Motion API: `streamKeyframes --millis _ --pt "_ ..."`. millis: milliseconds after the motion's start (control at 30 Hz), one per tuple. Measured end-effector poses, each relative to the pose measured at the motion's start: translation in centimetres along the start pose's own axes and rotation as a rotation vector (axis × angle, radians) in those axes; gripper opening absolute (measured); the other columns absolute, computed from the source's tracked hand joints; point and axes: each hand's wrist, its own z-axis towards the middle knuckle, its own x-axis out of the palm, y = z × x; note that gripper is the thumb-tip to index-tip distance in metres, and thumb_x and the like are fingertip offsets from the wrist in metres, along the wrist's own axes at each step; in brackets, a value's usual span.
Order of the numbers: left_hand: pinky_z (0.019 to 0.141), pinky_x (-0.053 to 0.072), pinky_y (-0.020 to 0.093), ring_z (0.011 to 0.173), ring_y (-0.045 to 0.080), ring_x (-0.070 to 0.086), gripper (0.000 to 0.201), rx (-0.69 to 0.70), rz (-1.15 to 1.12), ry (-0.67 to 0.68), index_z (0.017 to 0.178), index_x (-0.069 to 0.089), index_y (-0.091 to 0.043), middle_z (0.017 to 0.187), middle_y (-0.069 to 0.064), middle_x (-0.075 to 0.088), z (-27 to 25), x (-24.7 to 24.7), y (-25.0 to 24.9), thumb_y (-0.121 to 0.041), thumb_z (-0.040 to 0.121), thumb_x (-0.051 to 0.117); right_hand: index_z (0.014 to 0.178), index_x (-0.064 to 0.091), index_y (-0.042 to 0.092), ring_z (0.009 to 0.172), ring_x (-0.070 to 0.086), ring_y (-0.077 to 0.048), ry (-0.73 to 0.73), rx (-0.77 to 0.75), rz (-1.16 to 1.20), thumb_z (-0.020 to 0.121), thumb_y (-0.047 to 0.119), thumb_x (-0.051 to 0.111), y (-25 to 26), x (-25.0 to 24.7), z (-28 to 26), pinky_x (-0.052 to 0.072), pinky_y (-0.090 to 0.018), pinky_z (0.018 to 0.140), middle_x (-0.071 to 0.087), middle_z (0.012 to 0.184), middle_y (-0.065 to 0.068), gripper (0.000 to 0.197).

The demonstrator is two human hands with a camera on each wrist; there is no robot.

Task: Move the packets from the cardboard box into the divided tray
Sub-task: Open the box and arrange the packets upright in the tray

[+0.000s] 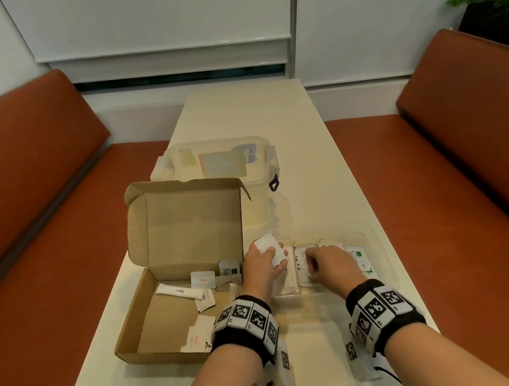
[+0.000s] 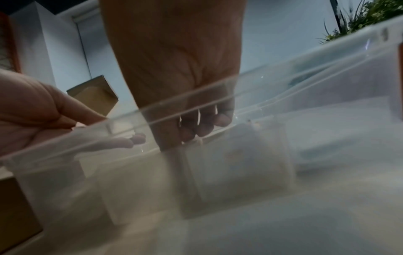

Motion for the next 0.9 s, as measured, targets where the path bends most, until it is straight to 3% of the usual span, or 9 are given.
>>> streamKeyframes --millis 67,133,267,433,567,667,767,900 --pt "0.068 0.056 0.028 0.099 0.029 0.061 0.035 0.002 -0.02 0.009 0.128 0.045 -0.002 0.109 0.018 0.059 -0.1 0.0 0.1 0.007 0.094 0.041 0.064 0.038 0.023 0.071 0.05 -0.017 -0.012 0.013 -0.002 0.078 0.005 0.055 0.0 0.3 -0.1 0.038 -0.026 0.061 0.049 0.068 0.006 0.028" --pt "0.066 0.056 0.026 0.099 0.027 0.06 0.034 0.004 -0.019 0.009 0.127 0.045 -0.003 0.107 0.017 0.059 -0.1 0.0 0.1 0.007 0.094 0.041 0.064 0.036 0.023 0.07 0.048 -0.016 -0.028 0.021 -0.003 0.08 0.006 0.056 0.0 0.5 -0.2 0.035 -0.024 0.059 0.044 0.064 0.008 0.03" --pt "0.08 0.055 0.037 0.111 0.033 0.058 0.032 0.008 0.03 -0.007 0.124 0.047 -0.003 0.118 0.023 0.058 0.1 -0.1 0.3 0.007 0.093 0.043 0.061 0.032 0.024 0.067 0.046 -0.015 -0.051 0.03 0.002 0.081 0.008 0.056 0.1 0.5 -0.2 0.025 -0.02 0.049 0.042 0.063 0.008 0.035" --pt "0.094 0.05 0.048 0.115 0.035 0.055 0.035 0.034 0.084 0.014 0.126 0.046 0.001 0.124 0.023 0.053 0.0 -0.3 0.3 0.008 0.092 0.045 0.062 0.033 0.025 0.07 0.047 -0.016 -0.049 0.047 0.013 0.081 0.008 0.056 0.1 0.4 -0.3 0.026 -0.021 0.05 0.049 0.07 0.005 0.034" --pt "0.081 0.056 0.036 0.103 0.028 0.06 0.033 0.001 -0.006 0.024 0.122 0.05 -0.006 0.105 0.016 0.063 -0.5 -0.3 0.1 0.008 0.092 0.044 0.065 0.039 0.023 0.073 0.05 -0.017 -0.049 0.046 0.065 0.081 0.011 0.059 0.5 -0.1 -0.3 0.032 -0.024 0.055 0.052 0.073 0.003 0.029" --pt "0.071 0.057 0.028 0.106 0.03 0.06 0.036 -0.002 0.015 0.065 0.123 0.051 -0.005 0.108 0.016 0.062 -0.9 -0.2 -0.2 0.009 0.091 0.048 0.078 0.056 0.017 0.072 0.053 -0.016 -0.173 0.044 0.313 0.086 0.022 0.061 0.9 -0.8 -0.3 0.041 -0.027 0.063 0.06 0.075 0.001 0.011" --pt "0.071 0.059 0.032 0.106 0.03 0.061 0.036 0.005 0.038 0.107 0.12 0.055 -0.005 0.117 0.018 0.059 -1.2 -0.3 -0.3 0.008 0.087 0.059 0.084 0.066 0.012 0.069 0.056 -0.016 -0.219 0.067 0.609 0.09 0.026 0.059 1.5 -1.6 -0.2 0.047 -0.031 0.069 0.067 0.077 -0.004 0.016" --pt "0.074 0.06 0.036 0.094 0.022 0.065 0.029 0.022 0.061 0.143 0.108 0.06 -0.01 0.114 0.015 0.064 -1.2 -0.5 -0.1 0.003 0.082 0.068 0.086 0.064 0.013 0.059 0.057 -0.013 -0.126 0.103 0.852 0.086 0.014 0.065 1.6 -2.0 -0.5 0.05 -0.023 0.056 0.065 0.071 -0.003 0.002"
